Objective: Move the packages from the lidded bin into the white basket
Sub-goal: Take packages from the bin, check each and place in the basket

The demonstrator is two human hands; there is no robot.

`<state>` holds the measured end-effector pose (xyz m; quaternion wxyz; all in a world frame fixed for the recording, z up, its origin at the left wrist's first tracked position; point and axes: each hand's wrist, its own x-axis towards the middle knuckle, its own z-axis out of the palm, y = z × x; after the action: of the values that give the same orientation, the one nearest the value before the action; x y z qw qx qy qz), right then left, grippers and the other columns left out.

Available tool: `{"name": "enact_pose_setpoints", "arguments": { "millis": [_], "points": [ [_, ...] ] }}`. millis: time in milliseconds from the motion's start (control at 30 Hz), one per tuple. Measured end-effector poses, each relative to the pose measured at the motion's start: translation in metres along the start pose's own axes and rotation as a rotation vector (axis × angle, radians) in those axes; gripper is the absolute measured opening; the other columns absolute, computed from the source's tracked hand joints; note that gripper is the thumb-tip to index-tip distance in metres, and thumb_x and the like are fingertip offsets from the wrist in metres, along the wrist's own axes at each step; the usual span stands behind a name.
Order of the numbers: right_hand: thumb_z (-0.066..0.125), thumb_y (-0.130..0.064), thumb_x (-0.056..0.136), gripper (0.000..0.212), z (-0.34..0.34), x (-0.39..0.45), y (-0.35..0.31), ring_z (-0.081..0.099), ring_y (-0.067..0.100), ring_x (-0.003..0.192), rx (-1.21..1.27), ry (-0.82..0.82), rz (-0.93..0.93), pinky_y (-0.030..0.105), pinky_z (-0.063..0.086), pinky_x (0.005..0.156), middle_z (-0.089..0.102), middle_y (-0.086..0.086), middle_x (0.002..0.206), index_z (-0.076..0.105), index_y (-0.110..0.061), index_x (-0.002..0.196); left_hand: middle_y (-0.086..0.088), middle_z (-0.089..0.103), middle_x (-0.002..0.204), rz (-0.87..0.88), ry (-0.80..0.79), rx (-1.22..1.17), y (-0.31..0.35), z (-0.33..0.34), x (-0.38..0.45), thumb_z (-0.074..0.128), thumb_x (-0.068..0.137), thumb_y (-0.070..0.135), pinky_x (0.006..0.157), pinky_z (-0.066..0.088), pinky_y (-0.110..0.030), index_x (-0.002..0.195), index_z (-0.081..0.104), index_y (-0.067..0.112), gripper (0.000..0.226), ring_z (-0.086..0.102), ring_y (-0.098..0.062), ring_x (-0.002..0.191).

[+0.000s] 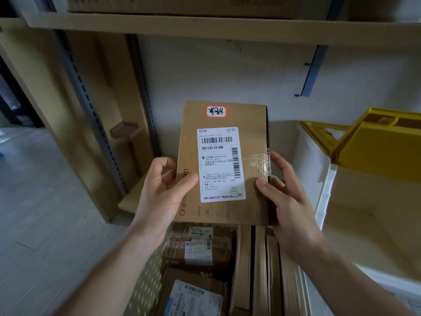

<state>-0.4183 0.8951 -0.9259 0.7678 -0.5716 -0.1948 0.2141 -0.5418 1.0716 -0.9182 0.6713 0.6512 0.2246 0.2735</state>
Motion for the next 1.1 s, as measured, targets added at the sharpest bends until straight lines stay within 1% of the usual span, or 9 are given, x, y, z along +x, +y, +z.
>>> {"name": "enact_pose_setpoints", "arguments": {
  "millis": [200,333,433,533,600,700,833,933,1100],
  "points": [
    [0.058,-0.01,0.099,0.052,-0.002,0.0,-0.001,0.074,0.023,0.1,-0.035,-0.015,0.0,0.041,0.061,0.074,0.075,0.006,0.112,0.054,-0.048,0.135,0.006,0.078,0.102,0.007,-0.031,-0.007,-0.001,0.001,0.002,0.066,0.094,0.011,0.061,0.056,-0.016,0.137,0.045,0.027,0.05,0.075,-0.008,0.091],
    [0.057,-0.008,0.099,0.052,-0.003,0.001,-0.001,0.075,0.022,0.098,-0.035,-0.015,0.0,0.037,0.06,0.069,0.074,0.007,0.112,0.055,-0.046,0.135,0.009,0.078,0.107,0.026,-0.047,0.028,-0.001,0.001,0.002,0.066,0.095,0.012,0.07,0.059,-0.022,0.146,0.042,0.032,0.06,0.073,-0.007,0.1],
    [0.057,-0.008,0.1,0.052,-0.003,0.0,-0.001,0.075,0.022,0.098,-0.037,-0.019,0.001,0.034,0.06,0.068,0.075,0.007,0.112,0.054,-0.046,0.135,0.007,0.078,0.11,0.035,-0.06,0.036,-0.001,0.0,0.002,0.066,0.094,0.012,0.079,0.06,-0.029,0.147,0.041,0.033,0.062,0.073,-0.01,0.103],
    [0.056,-0.008,0.1,0.052,-0.004,0.0,0.0,0.074,0.023,0.101,-0.042,-0.022,0.0,0.036,0.061,0.071,0.075,0.007,0.112,0.054,-0.046,0.136,0.006,0.078,0.109,0.036,-0.068,0.022,-0.002,-0.001,0.001,0.065,0.095,0.01,0.071,0.06,-0.019,0.148,0.04,0.032,0.063,0.073,-0.009,0.102],
    [0.056,-0.008,0.1,0.052,-0.003,0.0,0.0,0.074,0.021,0.099,-0.055,-0.025,-0.004,0.033,0.06,0.069,0.075,0.007,0.111,0.054,-0.046,0.136,0.006,0.078,0.109,0.031,-0.078,0.014,-0.003,-0.002,0.001,0.065,0.095,0.01,0.069,0.058,-0.017,0.148,0.04,0.032,0.063,0.074,-0.009,0.101],
    [0.057,-0.008,0.1,0.052,-0.001,0.001,0.001,0.075,0.019,0.097,-0.068,-0.025,-0.003,0.029,0.059,0.067,0.075,0.005,0.11,0.054,-0.046,0.135,0.008,0.078,0.109,0.031,-0.081,0.013,-0.004,-0.003,0.001,0.064,0.095,0.01,0.068,0.059,-0.017,0.149,0.039,0.033,0.064,0.074,-0.009,0.101],
    [0.057,-0.01,0.1,0.051,0.002,0.005,0.003,0.073,0.022,0.102,-0.096,-0.008,0.0,0.037,0.06,0.074,0.074,0.006,0.113,0.054,-0.047,0.135,0.009,0.077,0.11,0.034,-0.061,0.019,-0.006,-0.005,0.002,0.066,0.093,0.011,0.069,0.06,-0.019,0.147,0.039,0.034,0.065,0.073,-0.008,0.102],
    [0.057,-0.009,0.101,0.051,0.002,0.008,0.005,0.074,0.021,0.1,-0.089,-0.008,0.008,0.034,0.06,0.071,0.074,0.006,0.114,0.054,-0.046,0.136,0.01,0.077,0.109,0.038,-0.043,0.035,-0.007,-0.008,0.002,0.068,0.093,0.012,0.074,0.06,-0.025,0.144,0.04,0.035,0.063,0.073,-0.008,0.103],
    [0.058,-0.011,0.1,0.05,0.004,0.013,0.008,0.073,0.02,0.102,-0.141,-0.038,0.035,0.032,0.058,0.071,0.074,0.002,0.112,0.053,-0.048,0.134,0.007,0.078,0.103,0.016,0.028,0.03,-0.001,-0.014,0.005,0.066,0.096,0.015,0.074,0.055,-0.026,0.136,0.046,0.03,0.047,0.074,-0.009,0.095]
  ]
}}
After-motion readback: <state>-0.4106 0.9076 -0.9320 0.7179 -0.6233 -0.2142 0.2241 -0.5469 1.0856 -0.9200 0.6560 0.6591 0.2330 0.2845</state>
